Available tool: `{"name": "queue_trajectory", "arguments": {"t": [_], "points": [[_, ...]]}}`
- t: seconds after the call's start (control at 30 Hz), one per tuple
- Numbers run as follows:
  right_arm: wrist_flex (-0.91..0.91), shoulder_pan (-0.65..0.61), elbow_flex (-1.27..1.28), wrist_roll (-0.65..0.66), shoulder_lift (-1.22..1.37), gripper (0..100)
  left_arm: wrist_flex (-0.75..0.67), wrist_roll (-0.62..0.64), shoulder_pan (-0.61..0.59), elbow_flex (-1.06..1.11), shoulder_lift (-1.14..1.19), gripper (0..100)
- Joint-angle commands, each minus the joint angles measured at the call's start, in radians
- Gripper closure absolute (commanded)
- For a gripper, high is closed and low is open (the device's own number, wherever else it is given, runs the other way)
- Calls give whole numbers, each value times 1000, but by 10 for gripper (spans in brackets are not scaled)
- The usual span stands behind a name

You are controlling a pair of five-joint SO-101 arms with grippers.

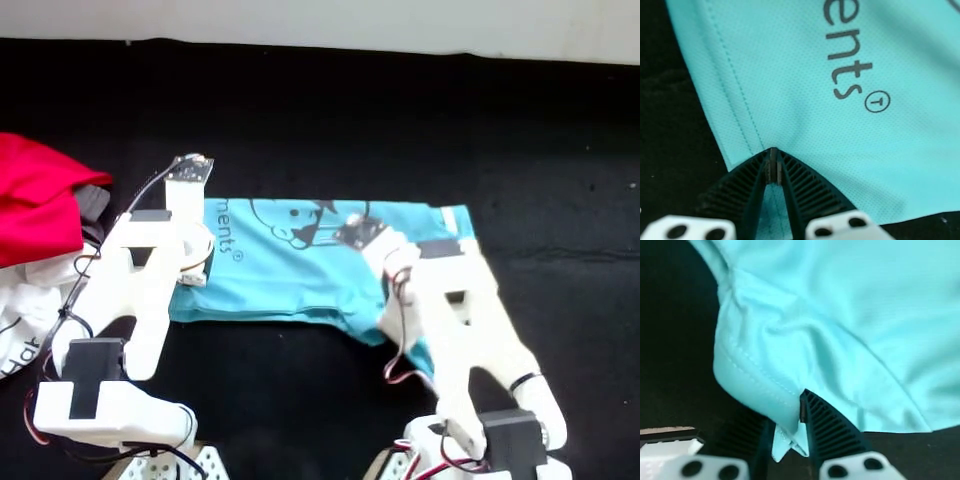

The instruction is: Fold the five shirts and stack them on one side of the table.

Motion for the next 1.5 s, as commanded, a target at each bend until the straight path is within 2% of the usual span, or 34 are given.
{"name": "queue_trajectory", "arguments": {"t": [0.0,0.13,0.33,0.53,0.63,0.73,0.97,1.03,1.1,1.2,1.37,1.47], "points": [[15,48,-159,20,8,993,-11,-5,-2,13,-2,992],[15,51,-337,14,130,993,-11,-5,-2,13,-2,992],[35,53,-645,-25,449,981,-11,-5,-2,13,-2,992],[74,67,-917,-184,670,794,-11,-5,-2,13,-2,992],[102,96,-1012,-305,694,745,-11,-5,-2,13,-2,992],[176,114,-1092,-373,693,745,-11,-5,-2,13,-2,992],[415,128,-1303,-377,691,747,-11,-5,-2,13,-2,992],[503,120,-1366,-374,682,776,-11,-5,-2,13,-2,992],[530,105,-1399,-374,654,855,-11,-5,-2,13,-2,992],[527,79,-1349,-373,596,998,-11,-5,-2,13,-2,992],[526,4,-1173,-307,575,992,-11,-5,-2,13,-2,992],[493,4,-1053,-256,576,992,-11,-5,-2,13,-2,992]]}}
